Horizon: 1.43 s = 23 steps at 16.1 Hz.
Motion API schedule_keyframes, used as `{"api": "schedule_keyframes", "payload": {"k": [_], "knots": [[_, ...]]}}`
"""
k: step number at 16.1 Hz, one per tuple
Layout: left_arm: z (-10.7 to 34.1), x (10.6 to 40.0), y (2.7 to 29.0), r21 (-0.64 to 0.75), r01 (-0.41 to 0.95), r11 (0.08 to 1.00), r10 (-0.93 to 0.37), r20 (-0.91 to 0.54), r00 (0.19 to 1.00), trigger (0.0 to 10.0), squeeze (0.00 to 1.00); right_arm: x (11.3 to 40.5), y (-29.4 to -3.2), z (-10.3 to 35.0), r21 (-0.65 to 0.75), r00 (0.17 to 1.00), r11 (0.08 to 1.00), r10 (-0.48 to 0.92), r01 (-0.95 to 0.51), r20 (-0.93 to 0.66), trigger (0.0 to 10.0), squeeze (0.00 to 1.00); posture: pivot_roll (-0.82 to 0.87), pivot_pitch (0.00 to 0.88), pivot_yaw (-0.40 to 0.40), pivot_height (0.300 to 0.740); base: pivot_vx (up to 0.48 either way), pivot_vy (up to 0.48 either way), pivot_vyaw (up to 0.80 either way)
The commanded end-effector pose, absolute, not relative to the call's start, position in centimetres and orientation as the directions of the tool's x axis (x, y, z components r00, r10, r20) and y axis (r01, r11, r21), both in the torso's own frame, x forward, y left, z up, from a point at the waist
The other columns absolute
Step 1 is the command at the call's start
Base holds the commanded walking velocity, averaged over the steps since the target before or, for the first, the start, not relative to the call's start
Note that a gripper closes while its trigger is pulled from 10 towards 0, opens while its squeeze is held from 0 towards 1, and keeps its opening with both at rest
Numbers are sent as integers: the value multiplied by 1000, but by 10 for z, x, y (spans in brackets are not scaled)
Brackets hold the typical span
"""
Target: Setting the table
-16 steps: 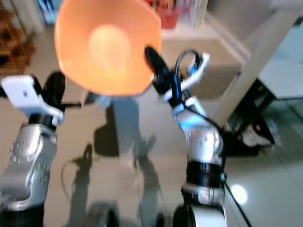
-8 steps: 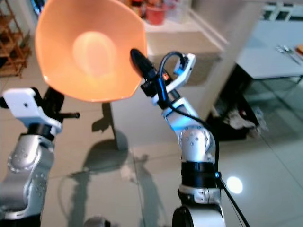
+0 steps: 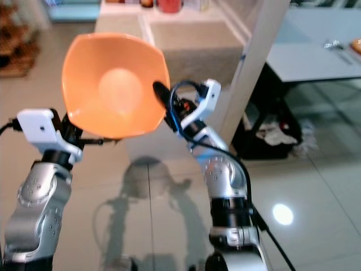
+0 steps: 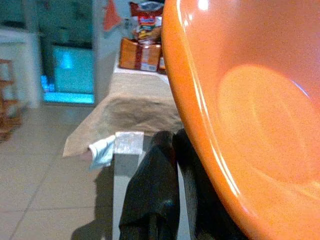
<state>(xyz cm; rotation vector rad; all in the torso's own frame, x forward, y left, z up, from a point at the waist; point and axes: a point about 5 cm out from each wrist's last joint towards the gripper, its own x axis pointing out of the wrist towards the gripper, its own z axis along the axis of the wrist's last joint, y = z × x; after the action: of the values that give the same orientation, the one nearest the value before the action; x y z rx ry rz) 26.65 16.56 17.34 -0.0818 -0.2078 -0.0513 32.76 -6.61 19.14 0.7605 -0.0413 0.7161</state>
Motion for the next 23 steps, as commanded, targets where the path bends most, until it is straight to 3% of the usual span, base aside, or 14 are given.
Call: {"api": "schedule_keyframes", "payload": {"k": [1, 5, 23], "knots": [[176, 266, 158, -77, 93, 993, -74, 223, 972, 10000, 0, 329, -70, 195, 597, 773, 524, 563, -608, 293, 10000, 0, -4, 80, -7, 740, 0, -454, 731], [177, 267, 156, -88, 116, 989, -93, 232, 968, 10000, 0, 333, -69, 187, 592, 801, 571, 546, -569, 244, 10000, 0, -7, 83, -3, 740, 0, -449, 166], [173, 268, 154, -107, 115, 988, -89, 224, 970, 10000, 0, 335, -73, 182, 567, 823, 622, 531, -540, 201, 10000, 0, -20, 91, -7, 740, 0, -439, 0]]}}
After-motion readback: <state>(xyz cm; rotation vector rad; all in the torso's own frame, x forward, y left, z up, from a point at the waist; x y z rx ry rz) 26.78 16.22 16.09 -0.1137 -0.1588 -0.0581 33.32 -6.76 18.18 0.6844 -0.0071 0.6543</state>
